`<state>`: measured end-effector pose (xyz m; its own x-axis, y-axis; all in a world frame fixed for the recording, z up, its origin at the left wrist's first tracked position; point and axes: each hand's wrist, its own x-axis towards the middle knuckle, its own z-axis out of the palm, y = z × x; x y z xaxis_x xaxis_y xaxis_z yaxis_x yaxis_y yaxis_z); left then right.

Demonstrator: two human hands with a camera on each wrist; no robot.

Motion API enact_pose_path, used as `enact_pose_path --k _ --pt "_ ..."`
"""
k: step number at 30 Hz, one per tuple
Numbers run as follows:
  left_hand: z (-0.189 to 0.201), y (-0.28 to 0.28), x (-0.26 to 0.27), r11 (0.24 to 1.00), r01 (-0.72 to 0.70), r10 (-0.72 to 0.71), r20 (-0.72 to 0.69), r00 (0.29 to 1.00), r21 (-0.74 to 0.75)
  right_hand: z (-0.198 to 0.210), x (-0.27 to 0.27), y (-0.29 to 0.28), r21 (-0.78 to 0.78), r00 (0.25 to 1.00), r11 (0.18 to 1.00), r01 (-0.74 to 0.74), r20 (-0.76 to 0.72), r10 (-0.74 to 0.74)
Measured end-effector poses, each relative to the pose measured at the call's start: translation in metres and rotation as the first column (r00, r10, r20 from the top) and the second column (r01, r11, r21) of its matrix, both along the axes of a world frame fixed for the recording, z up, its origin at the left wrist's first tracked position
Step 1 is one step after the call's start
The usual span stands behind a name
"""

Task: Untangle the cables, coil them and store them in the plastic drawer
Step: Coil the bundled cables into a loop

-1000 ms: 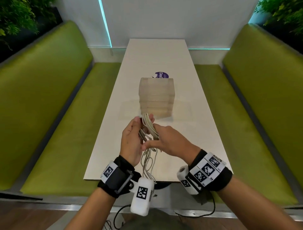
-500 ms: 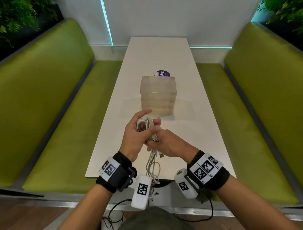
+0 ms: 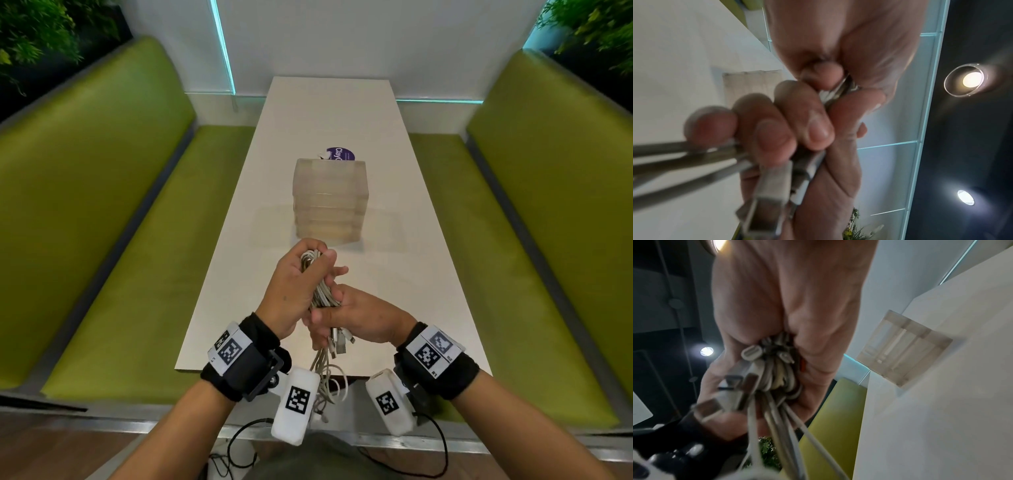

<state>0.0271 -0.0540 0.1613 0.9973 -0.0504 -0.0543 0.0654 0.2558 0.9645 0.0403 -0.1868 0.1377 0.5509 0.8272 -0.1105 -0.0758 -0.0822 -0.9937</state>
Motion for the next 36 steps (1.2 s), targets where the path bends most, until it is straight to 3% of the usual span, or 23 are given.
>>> enact_pose_path --k 3,7,10,13,16,19,23,28,32,36 --pt "0.001 -0.002 -0.001 1.000 0.013 -0.013 0.010 1.000 -0.013 -0.003 -0.004 0.004 0.041 0.999 0.999 0.018 0.030 -0.019" --pt "0.001 0.003 -0.001 1.000 0.029 -0.029 0.049 0.998 0.001 -0.001 -0.006 0.007 0.054 0.993 0.993 0.106 -0.049 -0.104" --pt "-0.009 0.014 0.001 0.993 0.119 -0.120 0.090 0.989 0.022 0.006 -0.003 0.004 0.052 0.980 0.979 0.195 -0.061 -0.192" --pt "-0.027 0.020 -0.007 0.974 0.225 -0.225 0.033 0.974 -0.025 0.016 0.005 0.000 0.095 0.961 0.957 0.275 -0.035 -0.273" --pt "-0.042 0.010 -0.018 0.928 0.348 -0.353 0.012 0.935 0.134 0.024 0.012 -0.005 0.146 0.932 0.921 0.361 -0.061 -0.356" --pt "-0.045 0.001 -0.022 0.920 0.319 -0.319 -0.034 0.947 0.229 0.031 0.015 -0.005 0.190 0.899 0.879 0.438 -0.112 -0.424" --pt "-0.054 0.009 -0.023 0.848 0.391 -0.394 -0.069 0.916 0.358 0.047 0.019 -0.009 0.278 0.866 0.821 0.500 -0.178 -0.467" --pt "-0.066 0.022 -0.025 0.876 0.323 -0.335 -0.032 0.942 0.358 0.063 0.028 -0.023 0.317 0.839 0.778 0.543 -0.168 -0.518" --pt "-0.068 0.027 -0.025 0.927 0.061 -0.136 0.179 0.974 0.370 0.061 0.035 -0.027 0.256 0.805 0.766 0.590 -0.113 -0.583" --pt "-0.061 0.026 -0.026 0.980 -0.099 0.078 0.125 0.989 0.170 0.056 0.041 -0.028 0.214 0.762 0.736 0.643 -0.084 -0.642"
